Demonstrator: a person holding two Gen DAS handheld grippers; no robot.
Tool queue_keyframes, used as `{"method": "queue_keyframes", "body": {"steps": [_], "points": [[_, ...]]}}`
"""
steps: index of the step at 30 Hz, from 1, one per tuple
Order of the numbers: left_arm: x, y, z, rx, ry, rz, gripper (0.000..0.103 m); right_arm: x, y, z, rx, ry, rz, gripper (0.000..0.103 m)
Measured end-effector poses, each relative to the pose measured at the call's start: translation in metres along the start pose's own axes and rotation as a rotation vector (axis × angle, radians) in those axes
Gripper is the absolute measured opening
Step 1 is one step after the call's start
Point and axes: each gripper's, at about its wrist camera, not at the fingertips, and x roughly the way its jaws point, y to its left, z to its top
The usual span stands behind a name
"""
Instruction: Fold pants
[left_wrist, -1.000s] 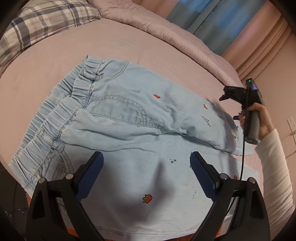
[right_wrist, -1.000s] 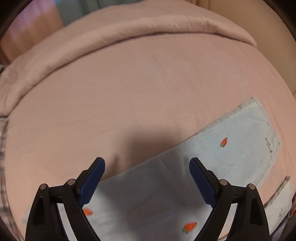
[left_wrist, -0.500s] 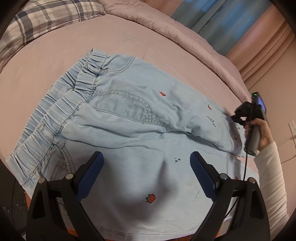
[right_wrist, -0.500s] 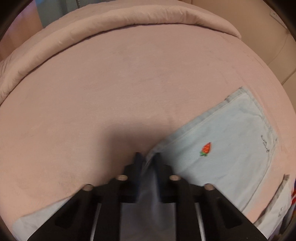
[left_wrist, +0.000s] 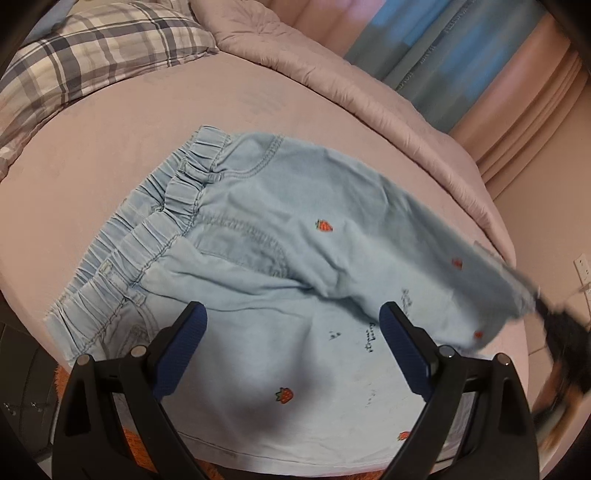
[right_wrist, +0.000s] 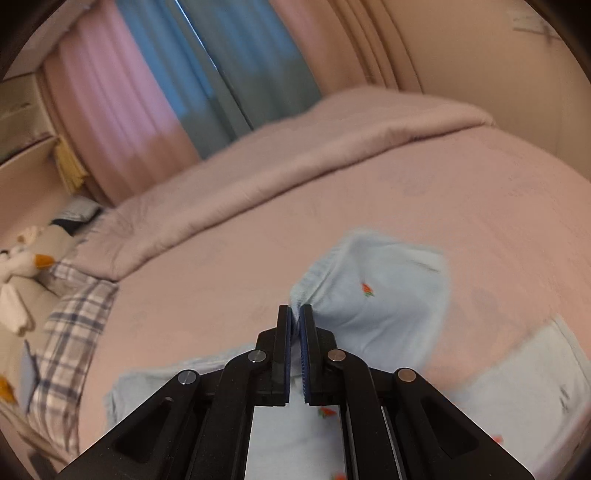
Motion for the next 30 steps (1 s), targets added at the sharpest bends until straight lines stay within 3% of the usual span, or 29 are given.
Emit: {"method": "queue_keyframes", "body": {"steps": [3,9,15,20,25,27,30], "points": [[-0.001,-0.003,0.000,0.001,-0.001,0.001,0.094,-0.008,-0.020,-0.025,-0.010,0.004,-0.012,0.005],[-0.001,-0.011,-0.008,0.027,0.011,0.005,0.094,0.052,-0.058,-0.046,0.077,0.180,-0.070,0.005],[0.004,-0.014,-0.003,0.011,0.014,0.013,0.094,0.075,-0.069,-0.059,0.109,0.276,-0.099,0.005],[0.014,-0.029,0.019,0.017,0.010,-0.015,0.094,0.079,-0.063,-0.061,0.097,0.288,-0.100,0.005],[0.035,-0.050,0.046,0.007,0.007,0.012,0.093,0.074,-0.072,-0.065,0.125,0.284,-0.071,0.005],[0.046,-0.056,0.053,-0.014,0.008,0.026,0.084,0.073,-0.076,-0.072,0.127,0.280,-0.067,0.005],[0.069,-0.064,0.056,-0.028,0.050,0.035,0.079,0.077,-0.076,-0.071,0.140,0.282,-0.056,0.005]]}}
